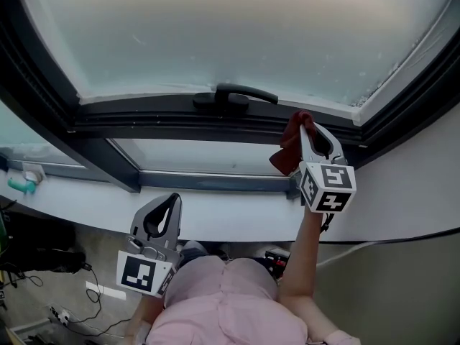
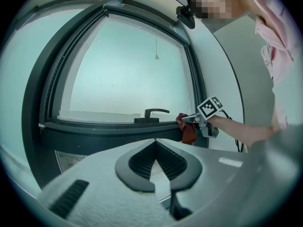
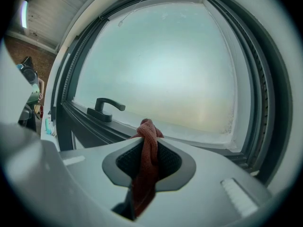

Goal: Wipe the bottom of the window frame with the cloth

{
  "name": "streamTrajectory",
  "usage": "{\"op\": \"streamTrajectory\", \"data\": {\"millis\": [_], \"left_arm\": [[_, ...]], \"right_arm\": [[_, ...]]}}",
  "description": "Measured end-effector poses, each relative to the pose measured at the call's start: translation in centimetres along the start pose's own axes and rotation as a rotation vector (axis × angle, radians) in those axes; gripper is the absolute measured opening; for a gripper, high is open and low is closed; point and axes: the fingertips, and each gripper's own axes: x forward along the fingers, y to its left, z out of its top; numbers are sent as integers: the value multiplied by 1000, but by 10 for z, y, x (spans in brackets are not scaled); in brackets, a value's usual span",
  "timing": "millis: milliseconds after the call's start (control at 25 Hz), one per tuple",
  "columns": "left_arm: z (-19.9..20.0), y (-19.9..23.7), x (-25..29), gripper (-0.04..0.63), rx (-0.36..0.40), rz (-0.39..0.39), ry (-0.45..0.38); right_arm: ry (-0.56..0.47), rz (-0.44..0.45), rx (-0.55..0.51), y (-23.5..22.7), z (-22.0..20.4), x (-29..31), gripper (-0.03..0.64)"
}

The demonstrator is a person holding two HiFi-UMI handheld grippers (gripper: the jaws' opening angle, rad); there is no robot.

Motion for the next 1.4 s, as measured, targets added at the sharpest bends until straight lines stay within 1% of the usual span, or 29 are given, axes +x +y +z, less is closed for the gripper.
{"op": "streamTrajectory", "data": {"millis": [400, 1400], "left_arm": [[0, -3, 1, -2, 0, 0, 4], [1, -12, 9, -2, 0, -3, 4]], "right_arm": [[15, -58, 18, -31, -8, -9, 60], [13, -128, 68, -80, -20, -21, 60]]}}
